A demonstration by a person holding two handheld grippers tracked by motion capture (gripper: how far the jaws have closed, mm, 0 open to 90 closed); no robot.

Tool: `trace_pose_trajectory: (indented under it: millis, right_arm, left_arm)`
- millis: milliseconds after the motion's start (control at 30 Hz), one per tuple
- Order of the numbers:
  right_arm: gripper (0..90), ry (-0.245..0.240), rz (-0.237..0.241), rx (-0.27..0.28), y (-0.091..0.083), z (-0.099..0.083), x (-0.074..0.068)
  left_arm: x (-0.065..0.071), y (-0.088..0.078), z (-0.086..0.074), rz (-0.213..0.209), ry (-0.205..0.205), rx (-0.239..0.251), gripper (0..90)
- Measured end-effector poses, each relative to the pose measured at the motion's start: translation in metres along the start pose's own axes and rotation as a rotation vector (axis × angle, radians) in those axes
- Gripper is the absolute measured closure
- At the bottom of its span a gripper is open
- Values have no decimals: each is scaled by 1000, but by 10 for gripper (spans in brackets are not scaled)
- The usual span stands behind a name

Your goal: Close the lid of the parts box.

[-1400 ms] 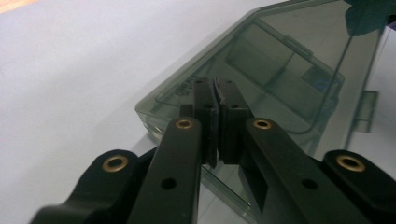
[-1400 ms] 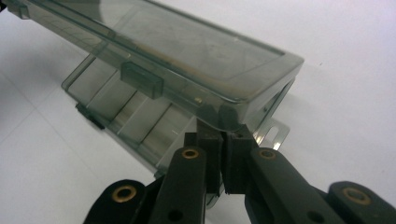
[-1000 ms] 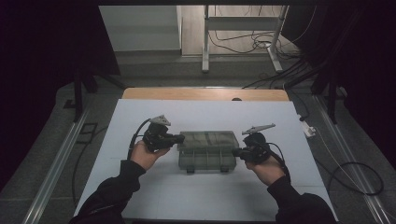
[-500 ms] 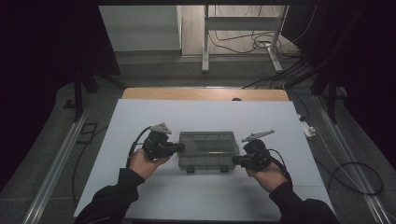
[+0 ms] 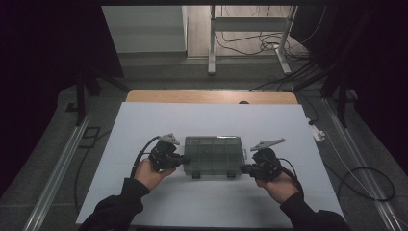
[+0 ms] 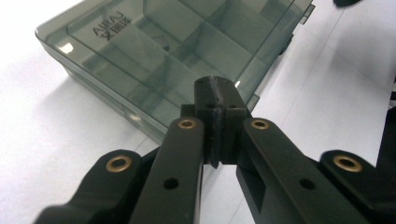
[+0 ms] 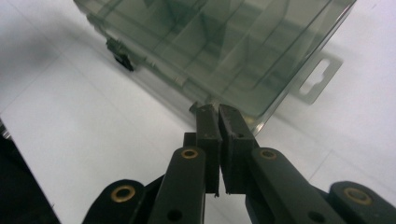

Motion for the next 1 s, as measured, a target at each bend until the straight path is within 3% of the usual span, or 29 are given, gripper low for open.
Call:
trace_pose_trajectory:
  millis: [167,467,700,1000]
  right_arm:
    - [862,0,-29,26,4,7,6]
    - [863,-13,-57,-6,21,6,13]
    - [867,-16,-57,-16,24,5,15]
    - [731,-14,-69,0,19,7,12]
  left_arm:
    - [0,6,-4,5,-7,-30,887]
    - [0,12,-8,12,-13,-41,887]
    - [0,12,-7,3,-17,-42,885]
    - [-1,5,-5,36,-12,-23,752]
Point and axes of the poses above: each handheld gripper's, and its own axes: y roughly forward along the jaws, z roughly out of its top, x roughly to its right, the point moved 3 cm from there along y, roughly forward along the jaws, and after that the axes turned 2 degrees about -x, right-handed, at the moved point
